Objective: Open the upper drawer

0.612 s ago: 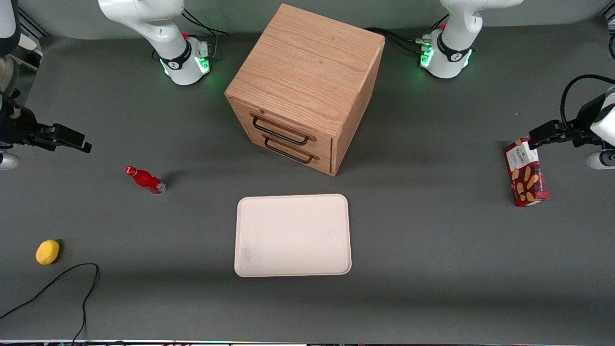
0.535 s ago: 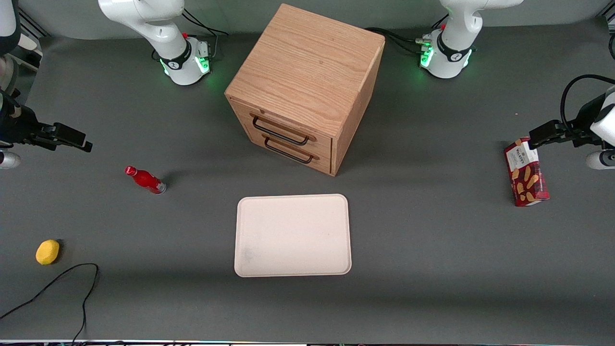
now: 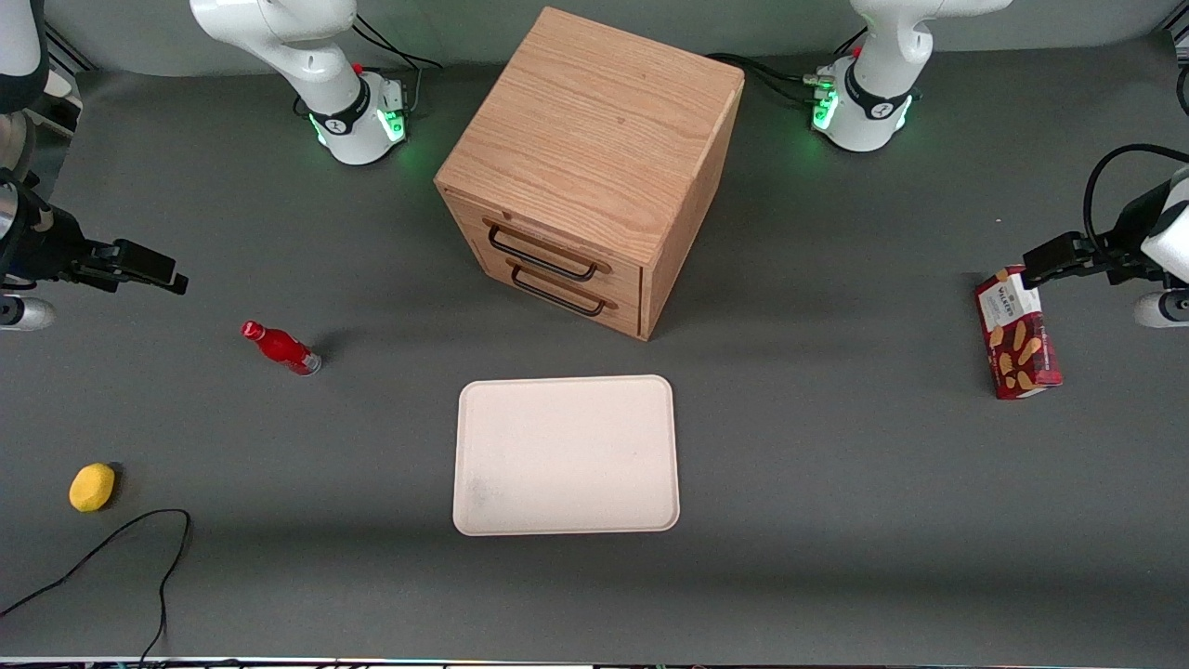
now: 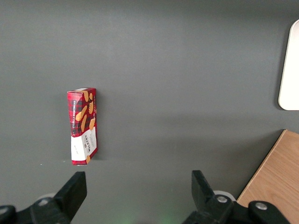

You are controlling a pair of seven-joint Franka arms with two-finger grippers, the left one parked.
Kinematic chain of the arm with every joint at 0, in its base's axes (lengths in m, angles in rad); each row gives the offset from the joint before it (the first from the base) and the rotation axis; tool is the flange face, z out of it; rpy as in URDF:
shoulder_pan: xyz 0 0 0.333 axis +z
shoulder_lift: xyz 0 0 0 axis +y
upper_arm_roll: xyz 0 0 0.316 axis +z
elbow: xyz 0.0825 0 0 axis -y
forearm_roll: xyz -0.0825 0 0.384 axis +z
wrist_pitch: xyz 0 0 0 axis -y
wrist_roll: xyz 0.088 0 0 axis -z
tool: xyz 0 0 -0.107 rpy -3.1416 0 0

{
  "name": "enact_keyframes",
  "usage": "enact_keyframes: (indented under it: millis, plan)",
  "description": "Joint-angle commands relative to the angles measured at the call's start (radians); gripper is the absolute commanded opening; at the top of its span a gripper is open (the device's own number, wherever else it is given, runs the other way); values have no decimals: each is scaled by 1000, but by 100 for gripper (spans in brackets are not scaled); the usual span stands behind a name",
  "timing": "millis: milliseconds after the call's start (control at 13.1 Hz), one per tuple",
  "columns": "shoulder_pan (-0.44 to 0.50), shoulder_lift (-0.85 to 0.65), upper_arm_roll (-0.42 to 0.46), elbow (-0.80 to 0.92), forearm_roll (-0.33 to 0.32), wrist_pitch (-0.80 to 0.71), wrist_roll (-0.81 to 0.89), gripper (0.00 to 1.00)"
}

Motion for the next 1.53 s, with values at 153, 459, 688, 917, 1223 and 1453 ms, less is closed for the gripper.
enact_keyframes:
  millis: [153,459,688,917,1223,1453]
  plan:
    - [-1,17,2,42,12,-28,-56,100]
    - [10,6,8,45,-37,-30,-78,100]
    - [20,6,8,48,-70,-42,-75,100]
    - [14,14,0,56,-68,-45,-79,100]
    - [19,12,6,70,-68,-78,-81,100]
    - [20,35,12,87,-47,-65,-90,100]
